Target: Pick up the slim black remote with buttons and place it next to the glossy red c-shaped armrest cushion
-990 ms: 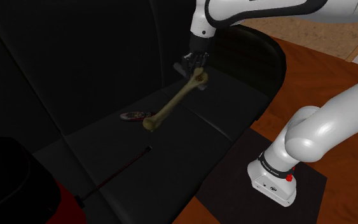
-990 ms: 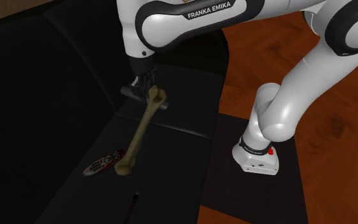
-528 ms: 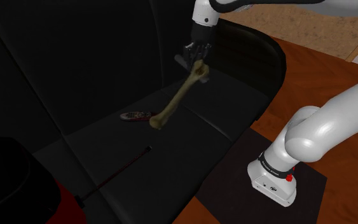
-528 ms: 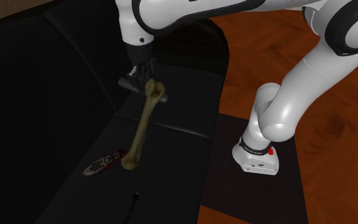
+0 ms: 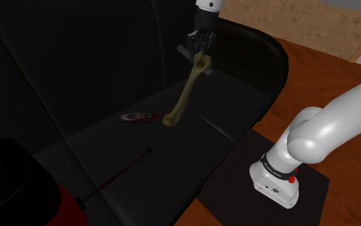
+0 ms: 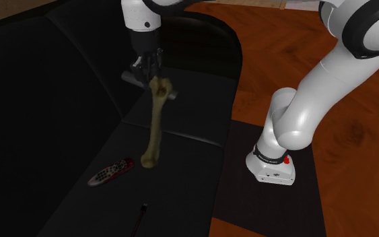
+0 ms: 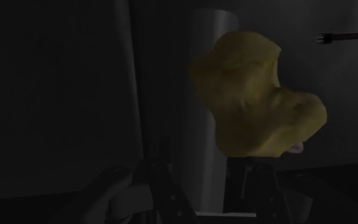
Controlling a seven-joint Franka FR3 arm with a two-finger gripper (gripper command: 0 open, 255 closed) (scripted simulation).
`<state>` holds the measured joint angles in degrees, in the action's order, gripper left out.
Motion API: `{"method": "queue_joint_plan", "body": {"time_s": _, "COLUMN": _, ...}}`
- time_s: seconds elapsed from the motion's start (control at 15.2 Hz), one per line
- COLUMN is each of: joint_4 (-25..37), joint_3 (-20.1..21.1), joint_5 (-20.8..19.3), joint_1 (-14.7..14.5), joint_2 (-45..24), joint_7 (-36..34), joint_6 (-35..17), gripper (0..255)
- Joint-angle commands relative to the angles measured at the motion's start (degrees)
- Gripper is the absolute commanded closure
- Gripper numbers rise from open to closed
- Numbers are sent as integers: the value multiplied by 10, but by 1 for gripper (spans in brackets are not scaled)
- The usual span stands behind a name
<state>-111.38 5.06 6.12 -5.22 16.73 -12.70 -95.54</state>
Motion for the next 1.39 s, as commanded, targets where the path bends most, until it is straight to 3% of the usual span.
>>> {"method": "queue_joint_plan", "body": {"time_s": 0.0, "joint_4": 18, "joint_3": -1, "joint_5": -1, "joint_1": 1, "joint_2": -2, "joint_7": 0, "joint_6": 16, "gripper": 255}}
{"method": "queue_joint_plan", "body": {"time_s": 0.86, "joint_4": 152, "joint_3": -2, "joint_5": -3, "joint_1": 1, "joint_2": -33, "joint_7": -10, "joint_6": 118, "gripper": 255}}
{"method": "queue_joint_plan", "body": {"time_s": 1.32, "joint_4": 113, "joint_3": 48, "joint_5": 14, "joint_1": -28, "joint_2": 9, "joint_7": -88, "joint_6": 112, "gripper": 255}}
